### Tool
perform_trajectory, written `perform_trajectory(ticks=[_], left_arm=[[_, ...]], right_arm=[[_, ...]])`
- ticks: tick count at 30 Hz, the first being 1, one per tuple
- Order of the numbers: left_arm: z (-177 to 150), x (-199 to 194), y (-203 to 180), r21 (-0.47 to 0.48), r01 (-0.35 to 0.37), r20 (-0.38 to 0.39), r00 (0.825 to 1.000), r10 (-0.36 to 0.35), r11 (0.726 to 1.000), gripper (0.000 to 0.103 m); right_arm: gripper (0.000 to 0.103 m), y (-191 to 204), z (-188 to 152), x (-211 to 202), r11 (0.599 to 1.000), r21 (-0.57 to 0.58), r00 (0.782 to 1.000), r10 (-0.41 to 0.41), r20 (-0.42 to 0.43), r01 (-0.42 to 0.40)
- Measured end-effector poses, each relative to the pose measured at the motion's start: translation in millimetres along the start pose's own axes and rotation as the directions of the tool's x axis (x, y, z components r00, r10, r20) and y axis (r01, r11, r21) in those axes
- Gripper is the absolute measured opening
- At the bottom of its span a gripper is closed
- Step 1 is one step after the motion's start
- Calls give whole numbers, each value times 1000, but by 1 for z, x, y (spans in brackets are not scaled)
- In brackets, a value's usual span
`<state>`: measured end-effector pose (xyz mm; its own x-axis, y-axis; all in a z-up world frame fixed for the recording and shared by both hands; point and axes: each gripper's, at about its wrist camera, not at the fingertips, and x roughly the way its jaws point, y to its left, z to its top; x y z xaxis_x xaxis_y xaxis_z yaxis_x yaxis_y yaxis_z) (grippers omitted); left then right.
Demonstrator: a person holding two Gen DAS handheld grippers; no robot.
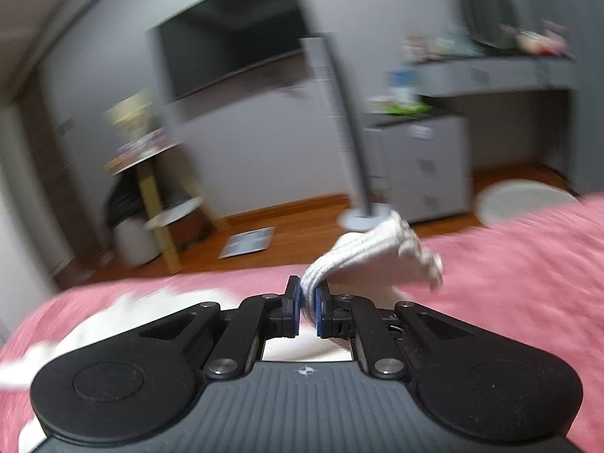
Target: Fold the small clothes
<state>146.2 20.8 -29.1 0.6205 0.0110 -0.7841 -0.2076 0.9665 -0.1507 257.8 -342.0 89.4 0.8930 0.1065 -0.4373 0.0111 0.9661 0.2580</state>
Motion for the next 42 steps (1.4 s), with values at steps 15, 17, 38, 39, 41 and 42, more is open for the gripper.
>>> perform_trajectory(ticks=[15,17,38,39,41,42], left_arm=[[57,7,-10,-35,235,28,972,-234,971,103],[73,24,-27,-64,331,1,944,-331,942,103],[122,123,-120,-27,417,-141,898,-417,908,13],[126,117,-115,-24,423,-126,898,-422,906,12],[134,104,-109,8,415,-88,907,-413,910,12],[140,96,-103,28,400,-65,915,-398,916,12]], right_arm=[[47,43,-88,19,962,271,990,-7,-139,45],[47,23,-88,20,954,287,988,-49,-143,89],[47,-36,-110,38,866,499,997,29,-78,14],[48,-36,-110,37,861,508,997,38,-71,3],[50,-36,-109,36,855,519,997,60,-55,-23],[52,-35,-109,36,853,521,997,66,-49,-31]])
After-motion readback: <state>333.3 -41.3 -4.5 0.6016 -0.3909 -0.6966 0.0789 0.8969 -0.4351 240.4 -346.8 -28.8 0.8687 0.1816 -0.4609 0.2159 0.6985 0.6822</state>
